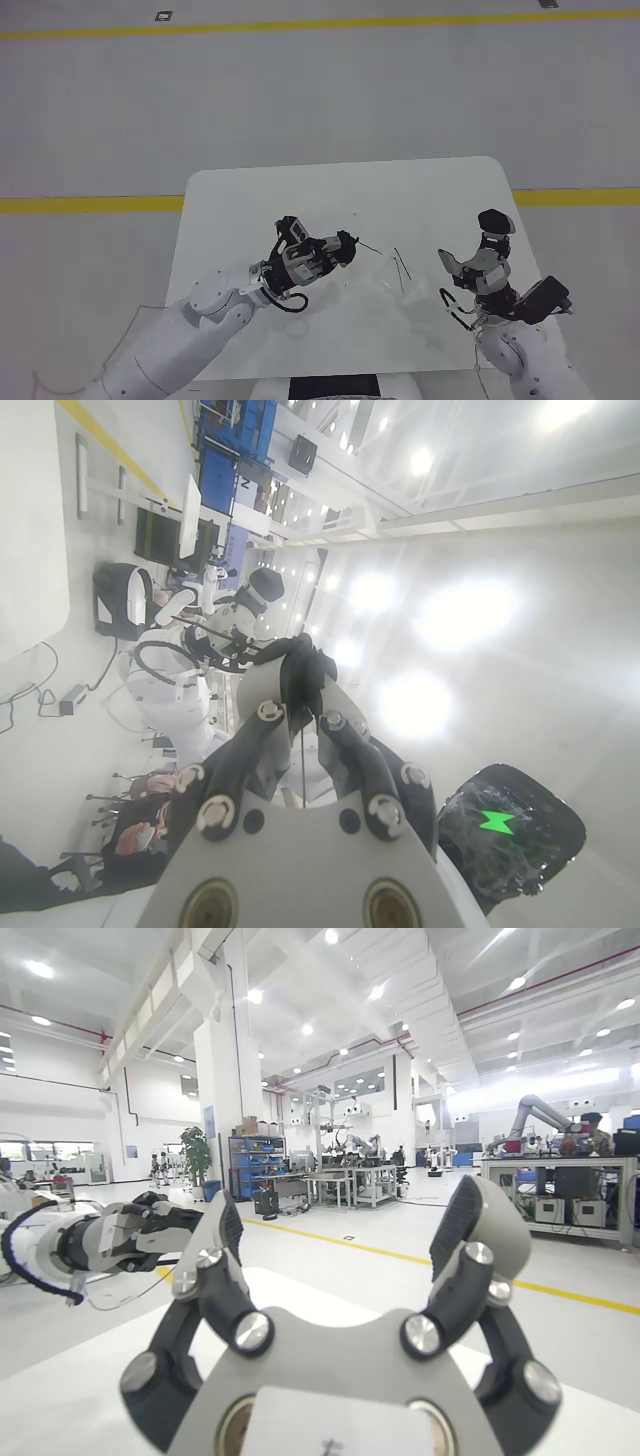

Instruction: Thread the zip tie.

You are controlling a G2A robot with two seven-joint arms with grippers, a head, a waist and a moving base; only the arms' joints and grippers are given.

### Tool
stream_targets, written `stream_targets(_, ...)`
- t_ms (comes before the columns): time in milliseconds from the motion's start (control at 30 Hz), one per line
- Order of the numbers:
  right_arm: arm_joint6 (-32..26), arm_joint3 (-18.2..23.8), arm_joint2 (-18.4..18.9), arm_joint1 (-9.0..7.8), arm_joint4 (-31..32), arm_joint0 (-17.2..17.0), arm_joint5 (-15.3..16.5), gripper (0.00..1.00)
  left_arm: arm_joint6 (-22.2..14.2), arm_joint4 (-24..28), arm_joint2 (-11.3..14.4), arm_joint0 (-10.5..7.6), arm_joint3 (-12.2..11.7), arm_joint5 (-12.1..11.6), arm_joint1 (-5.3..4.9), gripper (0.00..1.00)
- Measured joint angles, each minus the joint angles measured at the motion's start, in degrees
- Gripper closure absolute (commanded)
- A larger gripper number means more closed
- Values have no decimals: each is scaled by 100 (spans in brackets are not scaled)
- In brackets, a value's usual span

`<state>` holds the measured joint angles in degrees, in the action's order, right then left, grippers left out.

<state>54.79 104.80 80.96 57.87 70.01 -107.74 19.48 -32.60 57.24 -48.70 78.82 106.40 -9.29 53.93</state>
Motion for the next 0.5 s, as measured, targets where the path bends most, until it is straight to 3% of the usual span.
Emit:
stream_targets(267, 0, 0, 0, 0, 0, 0, 0, 0, -618, -5, -129, 35, 32, -456, 39, 100)
stream_targets(500, -8, 8, -4, 1, -9, 4, 0, 0, -670, -19, -135, 42, 36, -478, 49, 100)
